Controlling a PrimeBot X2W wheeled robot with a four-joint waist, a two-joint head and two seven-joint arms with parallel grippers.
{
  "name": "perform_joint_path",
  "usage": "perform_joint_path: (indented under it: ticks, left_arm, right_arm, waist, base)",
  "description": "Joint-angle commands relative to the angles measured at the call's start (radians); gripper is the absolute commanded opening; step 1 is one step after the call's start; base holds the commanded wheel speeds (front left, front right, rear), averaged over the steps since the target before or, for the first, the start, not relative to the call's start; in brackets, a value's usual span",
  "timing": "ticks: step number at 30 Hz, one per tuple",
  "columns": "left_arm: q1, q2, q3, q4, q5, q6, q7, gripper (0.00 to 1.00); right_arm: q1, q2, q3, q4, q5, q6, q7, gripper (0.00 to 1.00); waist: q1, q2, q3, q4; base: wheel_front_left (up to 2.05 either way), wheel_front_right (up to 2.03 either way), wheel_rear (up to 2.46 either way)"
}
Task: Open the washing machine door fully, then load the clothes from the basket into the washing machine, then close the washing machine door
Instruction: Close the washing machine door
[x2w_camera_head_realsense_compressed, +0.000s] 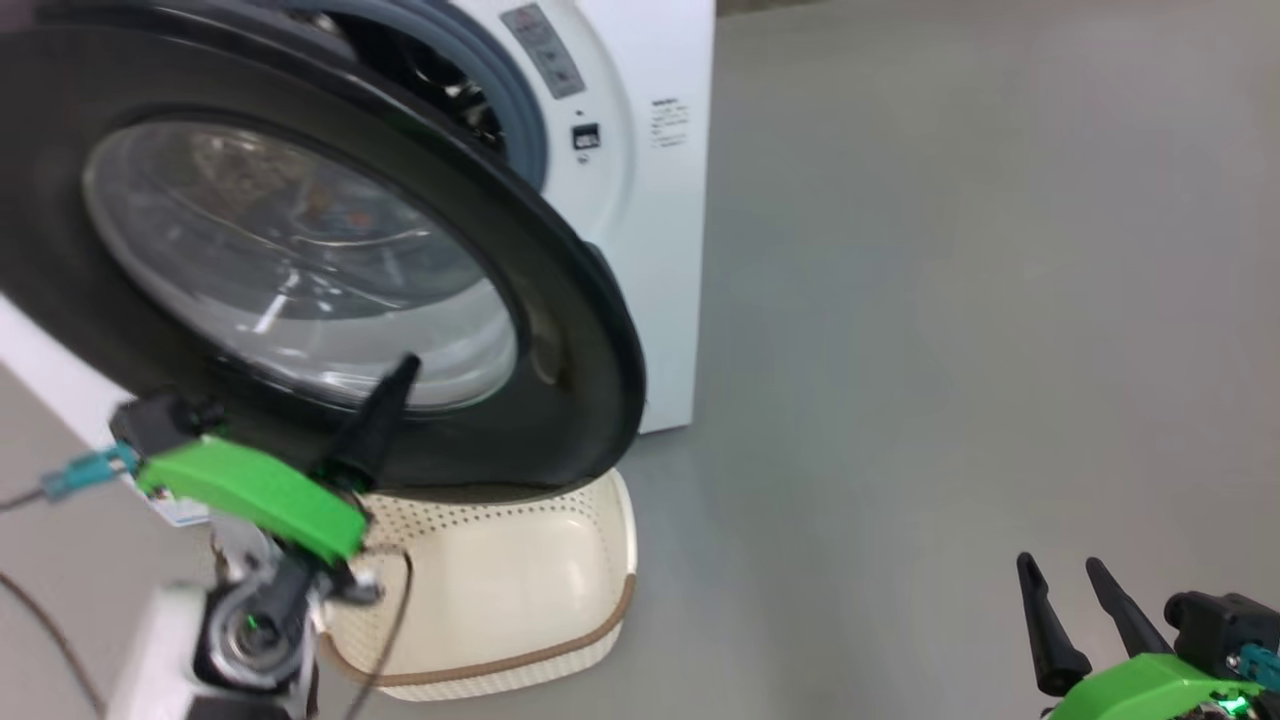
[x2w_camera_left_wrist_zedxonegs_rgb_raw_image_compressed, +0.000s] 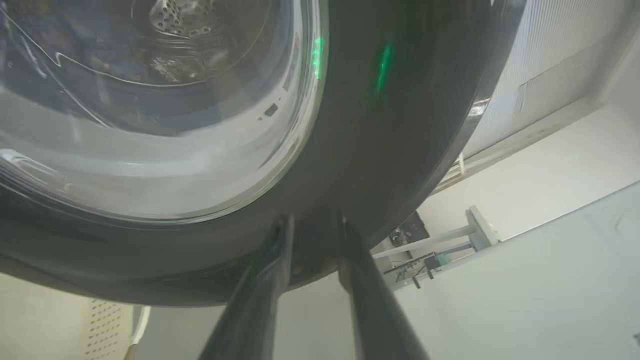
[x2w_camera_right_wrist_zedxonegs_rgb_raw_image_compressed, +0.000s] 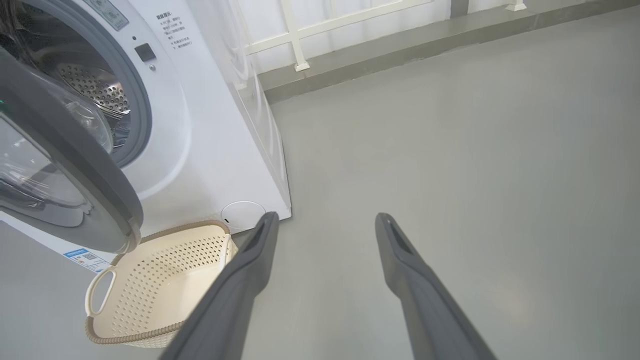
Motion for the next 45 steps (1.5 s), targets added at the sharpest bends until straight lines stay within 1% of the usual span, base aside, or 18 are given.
perform_joint_path:
  ticks: [1, 4, 6, 8, 11, 14, 18, 22, 29, 36, 45]
  left_arm:
    - [0.011, 0.058, -0.012, -0.041, 0.058, -0.007, -0.047, 1.0]
    - [0.061, 0.096, -0.079, -0.024, 0.152, -0.007, -0.151, 1.0]
    - [0.089, 0.115, -0.105, -0.003, 0.226, -0.007, -0.233, 1.0]
    - [0.116, 0.12, -0.125, 0.015, 0.295, -0.002, -0.306, 1.0]
    - [0.159, 0.128, -0.148, 0.02, 0.403, 0.043, -0.411, 1.0]
    - [0.204, 0.136, -0.154, 0.01, 0.484, 0.099, -0.505, 1.0]
    - [0.263, 0.151, -0.164, -0.007, 0.561, 0.157, -0.581, 1.0]
    - [0.323, 0.163, -0.158, -0.04, 0.613, 0.205, -0.621, 1.0]
    - [0.413, 0.159, -0.14, -0.108, 0.655, 0.26, -0.642, 1.0]
    - [0.454, 0.152, -0.134, -0.157, 0.672, 0.279, -0.646, 1.0]
    - [0.456, 0.148, -0.135, -0.182, 0.684, 0.293, -0.647, 1.0]
  right_arm:
    - [-0.006, -0.014, 0.01, -0.033, -0.006, 0.004, -0.006, 1.0]
    - [0.008, -0.014, 0.004, -0.043, -0.011, 0.004, -0.002, 1.0]
    - [0.017, -0.014, -0.001, -0.049, -0.012, 0.004, 0.0, 1.0]
    - [0.025, -0.014, -0.003, -0.055, -0.012, 0.004, 0.002, 1.0]
    - [0.034, -0.014, -0.003, -0.065, -0.015, 0.004, 0.008, 1.0]
    - [0.039, -0.014, -0.002, -0.078, -0.021, 0.004, 0.016, 1.0]
    - [0.049, -0.014, -0.004, -0.091, -0.025, 0.004, 0.026, 1.0]
    - [0.059, -0.014, -0.008, -0.099, -0.026, 0.004, 0.032, 1.0]
    - [0.069, -0.013, -0.011, -0.119, -0.033, 0.004, 0.039, 1.0]
    - [0.071, -0.013, -0.014, -0.131, -0.038, 0.004, 0.046, 1.0]
    - [0.058, -0.014, -0.004, -0.139, -0.046, 0.004, 0.049, 1.0]
  waist:
    - [0.0001, 0.0, -0.037, 0.046]
    - [0.0001, 0.0, -0.052, 0.071]
    - [0.0001, 0.0, -0.061, 0.086]
    - [0.0001, 0.0, -0.069, 0.098]
    - [0.0001, 0.0, -0.078, 0.112]
    - [0.0001, 0.0, -0.083, 0.121]
    - [0.0001, 0.0, -0.093, 0.131]
    - [0.0001, 0.0, -0.103, 0.137]
    - [0.0001, 0.0, -0.098, 0.147]
    - [0.0001, 0.0, -0.092, 0.154]
    - [0.0001, 0.0, -0.082, 0.158]
  base:
    - [0.0, 0.0, 0.0]
    - [0.0, 0.0, 0.0]
    - [0.0, 0.0, 0.0]
    - [0.0, 0.0, 0.0]
    - [0.0, 0.0, 0.0]
    - [0.0, 0.0, 0.0]
    - [0.0, 0.0, 0.0]
    - [0.0, 0.0, 0.0]
    - [0.0, 0.0, 0.0]
    - [0.0, 0.0, 0.0]
    - [0.0, 0.0, 0.0]
